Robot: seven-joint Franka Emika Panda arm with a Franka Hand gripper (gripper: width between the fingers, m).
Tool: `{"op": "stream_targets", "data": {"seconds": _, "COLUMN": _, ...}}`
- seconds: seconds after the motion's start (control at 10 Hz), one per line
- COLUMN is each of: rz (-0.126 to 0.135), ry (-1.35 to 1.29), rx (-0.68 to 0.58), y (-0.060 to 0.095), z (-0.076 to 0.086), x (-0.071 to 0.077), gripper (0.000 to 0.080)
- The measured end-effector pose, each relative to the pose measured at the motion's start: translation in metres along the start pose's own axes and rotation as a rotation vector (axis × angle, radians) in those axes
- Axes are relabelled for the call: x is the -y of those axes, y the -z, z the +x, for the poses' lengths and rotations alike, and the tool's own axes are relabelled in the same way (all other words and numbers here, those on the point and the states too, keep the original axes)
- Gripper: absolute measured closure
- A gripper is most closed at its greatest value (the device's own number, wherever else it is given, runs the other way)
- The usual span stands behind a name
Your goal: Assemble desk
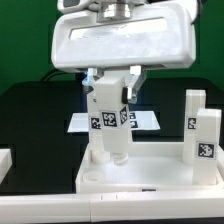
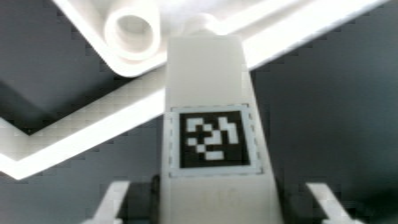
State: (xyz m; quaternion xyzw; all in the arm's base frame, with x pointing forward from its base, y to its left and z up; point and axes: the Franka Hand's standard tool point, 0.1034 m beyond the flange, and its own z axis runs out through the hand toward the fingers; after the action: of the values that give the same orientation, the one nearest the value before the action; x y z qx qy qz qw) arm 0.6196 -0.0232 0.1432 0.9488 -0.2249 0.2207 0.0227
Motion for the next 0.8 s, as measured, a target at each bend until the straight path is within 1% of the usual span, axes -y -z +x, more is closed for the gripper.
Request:
{"op": "stream_targets", "data": {"seconds": 0.1, "rz": -0.004, "ry": -0.022, "rx": -0.045, "y": 0.0, "z": 0.004, "x": -0.013, "gripper": 0.0515}}
{"op": "stream_targets", "data": {"seconds": 0.3, "rz": -0.004, "ry": -0.019, "rx": -0.035, "y": -0.001, "z": 0.001, "x": -0.011, "gripper": 0.0515}}
{"op": "stream_targets", "data": {"seconds": 0.5, "rz": -0.006, "ry": -0.019, "rx": -0.035, "y": -0.002, "z": 0.0, "x": -0.012, "gripper": 0.0515}}
{"op": "stream_targets", "data": {"seconds": 0.6, "rz": -0.013, "ry": -0.001, "rx": -0.055, "y": -0.003, "z": 0.0, "x": -0.019, "gripper": 0.0515}}
{"op": "stream_targets", "data": {"seconds": 0.7, "rz": -0.024, "ry": 0.002, "rx": -0.058, "y": -0.005, "z": -0.004, "x": -0.029, "gripper": 0.0515}}
{"op": "stream_targets", "data": {"seconds": 0.8, "rz": -0.026, "ry": 0.004, "rx": -0.053, "y": -0.006, "z": -0.008, "x": -0.029, "gripper": 0.0515}}
